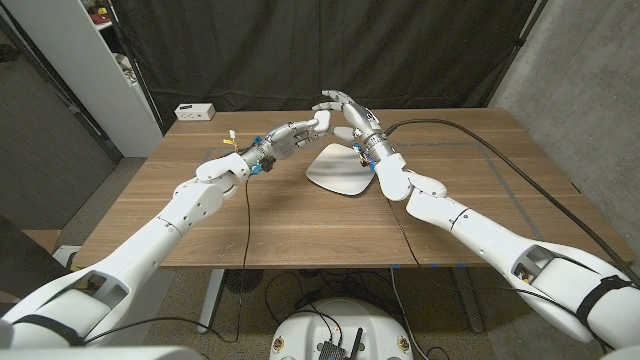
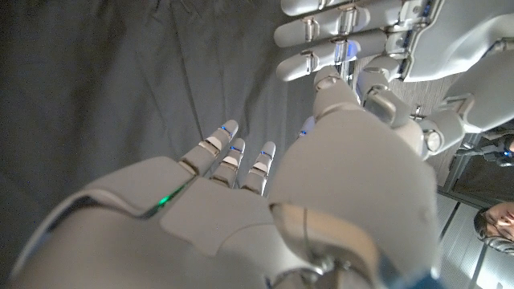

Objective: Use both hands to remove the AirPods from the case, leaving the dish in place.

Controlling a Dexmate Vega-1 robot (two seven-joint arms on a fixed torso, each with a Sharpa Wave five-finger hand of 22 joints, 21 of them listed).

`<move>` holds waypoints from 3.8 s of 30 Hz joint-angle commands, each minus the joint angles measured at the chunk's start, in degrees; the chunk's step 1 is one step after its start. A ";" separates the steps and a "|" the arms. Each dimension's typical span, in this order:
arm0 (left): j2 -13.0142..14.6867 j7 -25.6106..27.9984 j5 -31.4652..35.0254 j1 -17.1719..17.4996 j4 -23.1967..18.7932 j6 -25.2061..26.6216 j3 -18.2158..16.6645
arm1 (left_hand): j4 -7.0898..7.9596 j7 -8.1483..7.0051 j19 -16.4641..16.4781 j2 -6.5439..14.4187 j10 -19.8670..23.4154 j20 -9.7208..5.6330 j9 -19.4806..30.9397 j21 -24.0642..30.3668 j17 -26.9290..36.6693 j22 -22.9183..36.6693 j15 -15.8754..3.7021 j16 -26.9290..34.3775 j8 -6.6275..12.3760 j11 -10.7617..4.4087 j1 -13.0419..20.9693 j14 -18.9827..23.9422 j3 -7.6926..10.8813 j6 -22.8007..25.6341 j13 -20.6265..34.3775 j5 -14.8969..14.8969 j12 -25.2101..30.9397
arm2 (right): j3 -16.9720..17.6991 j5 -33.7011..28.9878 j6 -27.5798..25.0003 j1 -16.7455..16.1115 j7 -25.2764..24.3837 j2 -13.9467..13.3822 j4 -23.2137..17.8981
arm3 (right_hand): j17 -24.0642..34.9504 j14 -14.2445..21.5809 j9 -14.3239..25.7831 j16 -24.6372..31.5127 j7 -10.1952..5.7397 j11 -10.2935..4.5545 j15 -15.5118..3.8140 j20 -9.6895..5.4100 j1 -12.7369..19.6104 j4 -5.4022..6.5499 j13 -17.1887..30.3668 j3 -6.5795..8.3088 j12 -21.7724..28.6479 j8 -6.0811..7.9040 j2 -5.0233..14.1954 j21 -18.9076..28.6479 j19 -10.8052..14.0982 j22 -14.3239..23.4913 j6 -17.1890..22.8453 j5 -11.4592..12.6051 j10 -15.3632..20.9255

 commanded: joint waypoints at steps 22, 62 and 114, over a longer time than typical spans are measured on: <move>12.97 8.94 26.82 -4.60 -10.88 -3.73 2.19 | 0.85 -3.11 -0.47 8.00 -2.92 1.09 2.95 -0.36 0.28 0.17 0.43 -0.38 -0.33 -1.46 6.05 -2.37 -1.32 -0.98 -0.18 0.21 -1.64 | 6.10 16.01 -19.93 -0.14 34.06 -14.06 -19.94 | -0.21 -3.02 1.06 0.84 0.66 4.39 -2.78 0.70 -1.91 0.17 0.12 -0.54 0.85 1.29 2.21 1.25 3.14 0.32 -11.57 -0.91 -8.52; 11.30 5.85 47.08 -15.68 -6.32 -3.73 9.07 | 2.92 -10.63 -0.43 7.09 -1.80 1.10 4.03 -0.38 0.61 0.32 -1.69 0.14 0.11 -6.32 1.97 -2.17 -4.96 1.09 0.67 0.69 -0.84 | 1.31 45.71 -15.34 24.47 78.79 -6.46 10.38 | -1.57 -9.54 1.11 -0.20 5.59 6.10 -1.34 3.04 -7.94 2.11 -0.53 -3.98 0.37 0.01 1.20 -0.45 -2.60 0.33 -18.70 -2.23 -15.57; 8.22 17.97 49.77 -9.44 -9.78 1.73 7.65 | 3.27 -12.48 1.38 6.63 2.94 1.06 2.91 0.41 0.80 0.59 -4.07 1.12 -0.26 -7.44 0.56 1.91 -6.72 3.38 1.55 1.18 0.94 | 1.92 46.63 -17.90 19.55 64.99 -4.51 5.58 | -2.58 1.04 6.41 2.52 8.83 6.94 -1.99 0.91 -6.53 -0.65 -1.45 -2.49 6.15 10.77 4.61 0.95 4.97 0.24 6.10 -4.84 3.62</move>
